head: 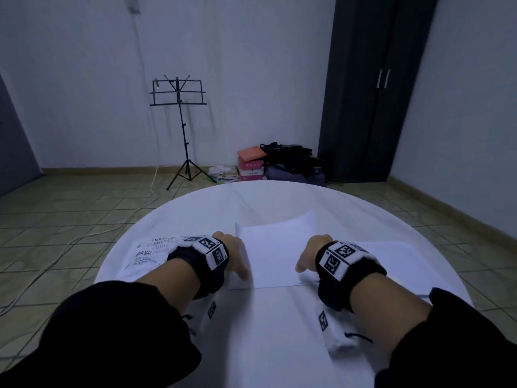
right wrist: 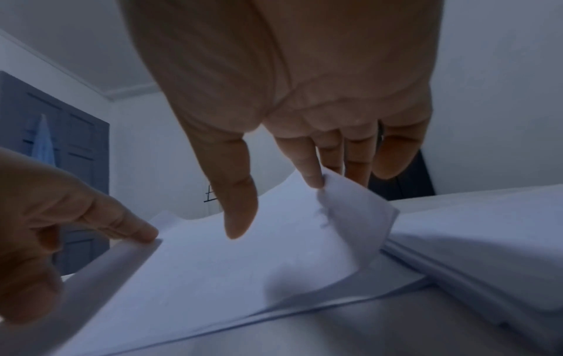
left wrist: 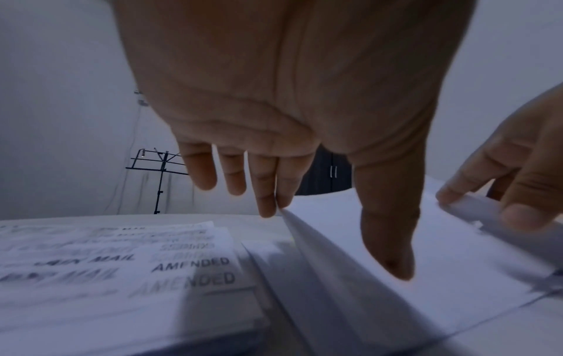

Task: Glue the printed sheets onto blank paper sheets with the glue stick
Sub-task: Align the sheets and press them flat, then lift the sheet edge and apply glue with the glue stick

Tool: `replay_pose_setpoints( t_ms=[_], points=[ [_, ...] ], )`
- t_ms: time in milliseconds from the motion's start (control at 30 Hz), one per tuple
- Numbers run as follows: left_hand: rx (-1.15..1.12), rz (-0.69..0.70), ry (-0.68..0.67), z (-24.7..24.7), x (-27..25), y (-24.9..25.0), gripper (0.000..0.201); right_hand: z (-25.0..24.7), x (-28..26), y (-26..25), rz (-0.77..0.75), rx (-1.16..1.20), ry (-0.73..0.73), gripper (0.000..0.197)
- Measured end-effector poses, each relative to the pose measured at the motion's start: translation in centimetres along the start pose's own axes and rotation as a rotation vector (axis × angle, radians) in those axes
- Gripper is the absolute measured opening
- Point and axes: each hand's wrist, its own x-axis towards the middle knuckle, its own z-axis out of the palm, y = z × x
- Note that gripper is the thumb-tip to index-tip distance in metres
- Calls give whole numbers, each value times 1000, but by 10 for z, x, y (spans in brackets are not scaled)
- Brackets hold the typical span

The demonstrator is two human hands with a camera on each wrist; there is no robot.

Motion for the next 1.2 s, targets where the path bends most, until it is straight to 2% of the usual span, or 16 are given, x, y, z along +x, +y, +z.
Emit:
replay_pose_setpoints(
  t_ms=[67, 133, 167, 267, 333, 367, 500, 667, 733, 867, 933, 967, 1133, 1200],
  points=[
    [58, -16, -20, 1, 11, 0, 82, 1, 9, -1, -5, -50, -31, 48],
    [114, -26, -42, 3, 18, 1, 91, 2, 17, -1, -11, -98, -50, 30],
    [139, -31, -50, 4, 21, 1, 94, 3, 21, -1, -22, -137, -63, 28],
    [206, -25, -54, 7, 26, 1, 89, 13, 31, -7, -7, -227, -84, 30],
    [242, -23, -39, 8, 27, 1, 86, 22, 39, -8, 21, -289, -53, 49],
    [250, -25, -34, 9, 27, 1, 84, 24, 39, -9, 37, -306, -37, 50],
    [272, -13, 14, 12, 16, 7, 75, 22, 18, -4, 43, -278, -33, 36],
    [259, 111, 78, 16, -15, 34, 69, 26, -12, -1, -116, -137, -61, 30],
    [244, 185, 68, 19, -31, 51, 67, 33, -28, 7, -217, -135, -76, 27],
    [215, 278, 11, 28, -52, 85, 67, 43, -73, 32, -284, -209, -94, 19],
    [198, 298, -6, 29, -59, 99, 69, 39, -89, 43, -306, -217, -137, 4],
    [186, 308, -10, 30, -63, 108, 68, 39, -95, 53, -301, -229, -152, 11],
    [130, 332, -9, 27, -71, 139, 63, 37, -103, 99, -294, -248, -242, 12],
    [133, 338, -10, 26, -69, 150, 61, 35, -104, 116, -310, -260, -258, 21]
  ],
)
